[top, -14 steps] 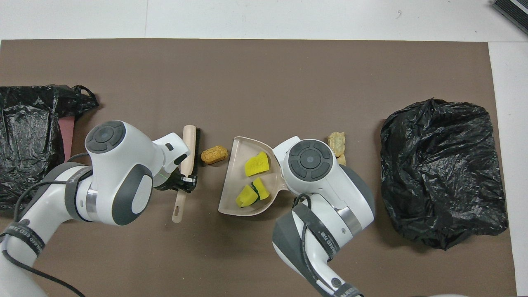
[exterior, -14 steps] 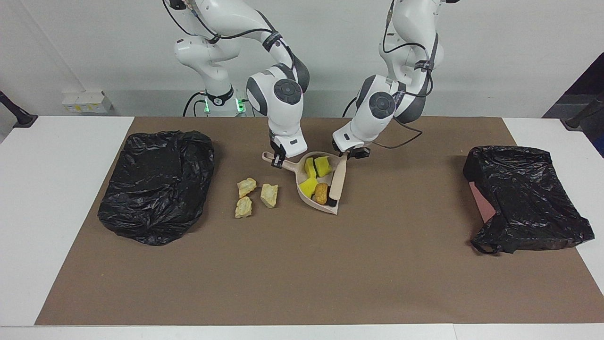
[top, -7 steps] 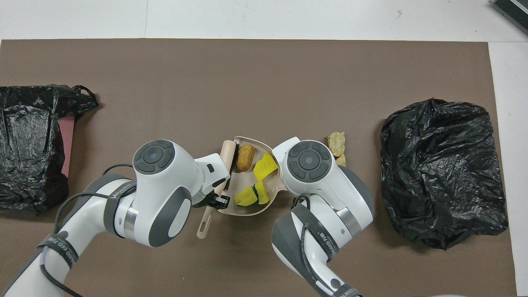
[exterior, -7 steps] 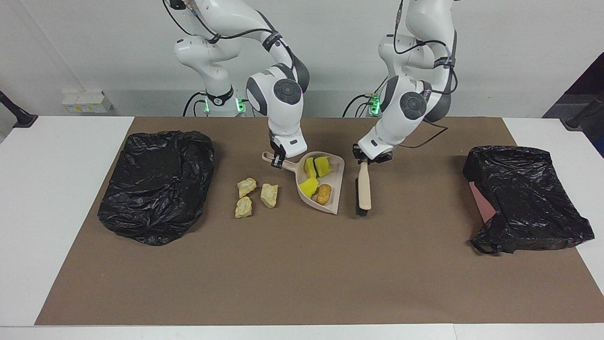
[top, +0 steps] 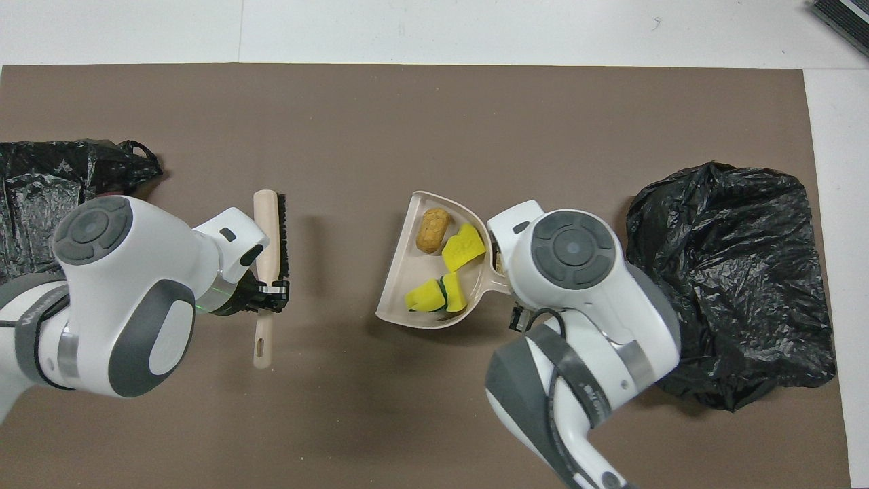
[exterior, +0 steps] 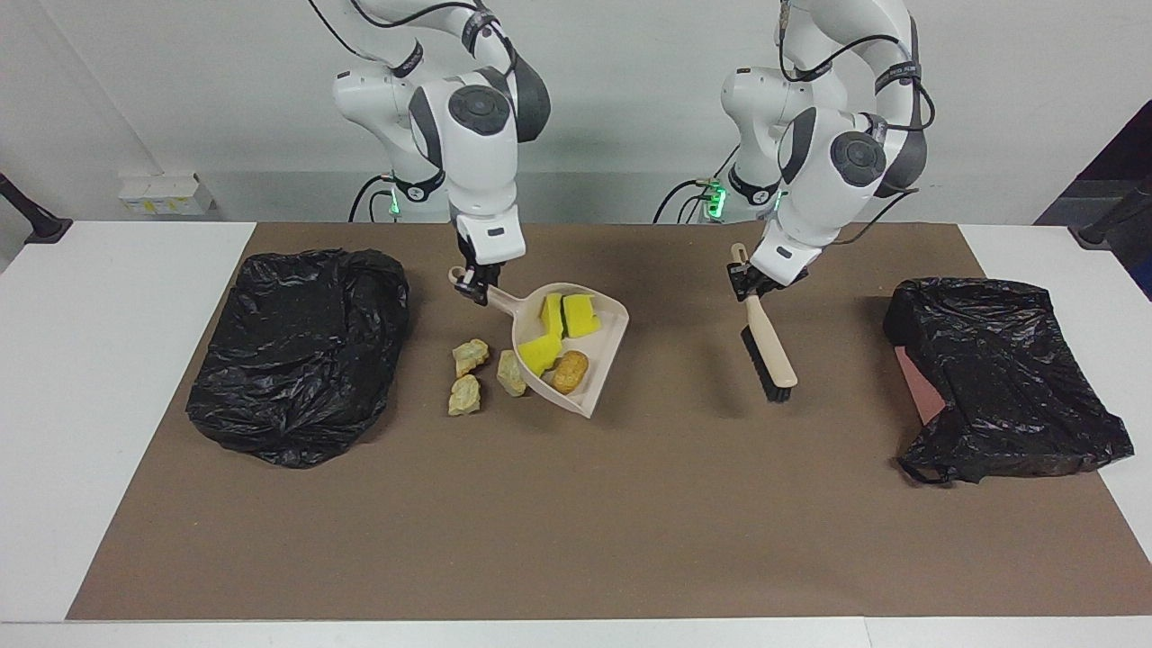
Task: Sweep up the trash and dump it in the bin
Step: 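Carry the dustpan to the nearer black bag and tip it with the right gripper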
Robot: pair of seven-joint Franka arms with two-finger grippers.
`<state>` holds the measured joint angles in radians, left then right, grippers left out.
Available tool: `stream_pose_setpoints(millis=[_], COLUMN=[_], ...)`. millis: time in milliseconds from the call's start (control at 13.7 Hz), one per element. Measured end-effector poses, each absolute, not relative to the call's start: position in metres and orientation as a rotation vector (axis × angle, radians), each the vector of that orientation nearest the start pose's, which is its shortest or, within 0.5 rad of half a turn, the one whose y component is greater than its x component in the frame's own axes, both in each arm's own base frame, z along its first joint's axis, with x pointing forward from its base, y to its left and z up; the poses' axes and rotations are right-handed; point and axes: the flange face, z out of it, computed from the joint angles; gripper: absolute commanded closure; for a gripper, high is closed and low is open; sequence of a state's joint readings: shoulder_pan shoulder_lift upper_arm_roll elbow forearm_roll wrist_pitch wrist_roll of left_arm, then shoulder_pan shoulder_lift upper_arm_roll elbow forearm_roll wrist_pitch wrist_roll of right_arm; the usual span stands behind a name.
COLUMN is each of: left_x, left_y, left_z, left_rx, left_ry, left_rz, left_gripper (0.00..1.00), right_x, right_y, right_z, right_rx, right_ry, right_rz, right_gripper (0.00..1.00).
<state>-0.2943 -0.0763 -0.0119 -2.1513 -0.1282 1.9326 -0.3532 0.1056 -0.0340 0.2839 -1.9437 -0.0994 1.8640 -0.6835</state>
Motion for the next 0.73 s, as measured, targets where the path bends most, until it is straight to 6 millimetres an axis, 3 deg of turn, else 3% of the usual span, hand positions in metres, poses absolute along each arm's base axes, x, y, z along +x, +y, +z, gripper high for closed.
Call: stream_pose_setpoints(millis=[146,292,584,730], left_x=[0.479,0.48,0.473,0.465], left_y=[-0.16,-0.157,-0.156,-0.161], left_z=[0.422,0.421,0.412,0.404], left_rx=[-3.177,-3.174,-3.163,-3.157], left_ry=[-0.208,-0.228,-0.228,-0.224], left_rz=[0.283,0.284,0.312,0.317], left_gripper=[1.0,1.0,1.0,1.0], right_x=[0.504,0.503,0.493,0.479], right_y=[0.143,0.069,-0.074,-0.145], right_z=[0.523,0.544,0.553,0.554], right_rx=[-2.78,-2.784,-2.747,-2.729], right_ry=[-1.68,-1.659,-1.636,-1.678], right_rz=[0.128,0.165,0.21,0.234], right_gripper=[1.0,1.0,1.0,1.0])
